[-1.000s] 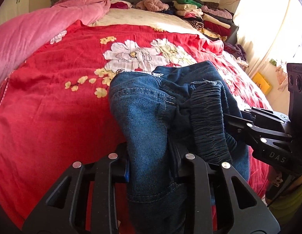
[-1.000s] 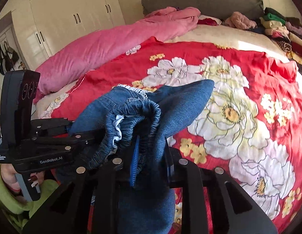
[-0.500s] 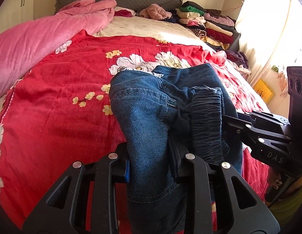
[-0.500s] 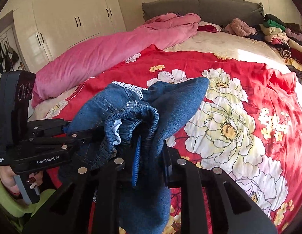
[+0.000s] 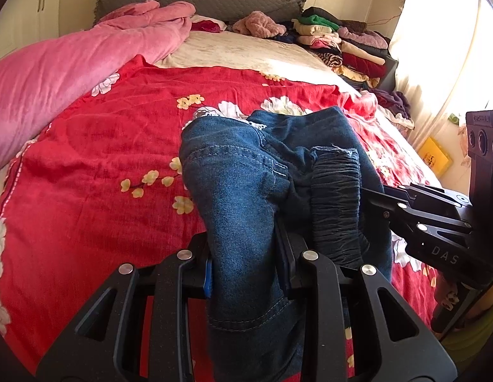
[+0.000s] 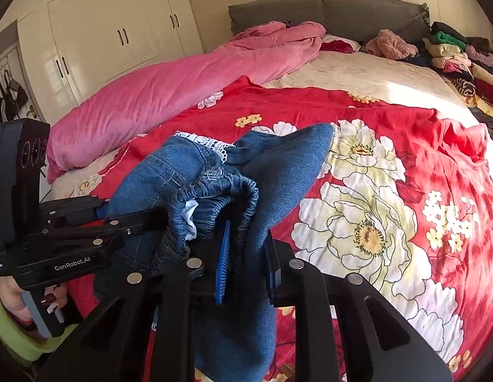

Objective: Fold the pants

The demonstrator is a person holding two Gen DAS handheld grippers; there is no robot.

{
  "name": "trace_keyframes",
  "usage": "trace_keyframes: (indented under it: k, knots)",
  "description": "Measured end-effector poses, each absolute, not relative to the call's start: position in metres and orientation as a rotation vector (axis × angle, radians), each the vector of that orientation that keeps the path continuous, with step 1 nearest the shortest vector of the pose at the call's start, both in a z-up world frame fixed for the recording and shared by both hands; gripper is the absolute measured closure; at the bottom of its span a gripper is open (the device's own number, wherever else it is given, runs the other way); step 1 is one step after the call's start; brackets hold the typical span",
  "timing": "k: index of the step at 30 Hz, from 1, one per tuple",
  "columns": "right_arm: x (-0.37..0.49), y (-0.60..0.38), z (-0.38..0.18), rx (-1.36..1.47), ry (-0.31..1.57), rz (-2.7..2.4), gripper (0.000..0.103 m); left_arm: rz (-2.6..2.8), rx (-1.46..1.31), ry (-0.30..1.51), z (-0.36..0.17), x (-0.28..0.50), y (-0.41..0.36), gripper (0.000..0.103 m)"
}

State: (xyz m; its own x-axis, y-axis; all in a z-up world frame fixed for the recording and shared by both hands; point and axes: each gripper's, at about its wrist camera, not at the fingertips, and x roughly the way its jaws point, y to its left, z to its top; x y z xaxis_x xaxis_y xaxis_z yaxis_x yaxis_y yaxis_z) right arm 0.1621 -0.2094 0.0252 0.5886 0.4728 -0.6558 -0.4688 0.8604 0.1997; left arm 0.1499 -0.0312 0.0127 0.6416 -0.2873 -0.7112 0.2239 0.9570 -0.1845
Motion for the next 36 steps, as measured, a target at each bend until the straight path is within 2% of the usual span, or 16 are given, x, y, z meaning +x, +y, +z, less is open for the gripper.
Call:
trace_keyframes:
  k: [28, 29, 32, 36]
  knots:
    - [0.187, -0.208, 0.001, -0.07, 0.833, 0.412, 0.084, -0.242, -0.036, 0.861, -0.009, 0.174, -0.032, 0.079]
    - [0.188, -0.208, 0.0, -0.075, 0.838, 0.403, 0.082, -0.24, -0.035, 0.863, -0.01, 0.174, -0.032, 0.078]
    - [0.19, -0.21, -0.003, -0.082, 0.847, 0.381, 0.067, -0.234, -0.035, 0.869, -0.012, 0.175, -0.031, 0.076]
    - [0.193, -0.212, -0.011, -0.105, 0.875, 0.35, 0.065, -0.223, -0.032, 0.879, -0.017, 0.176, -0.029, 0.073]
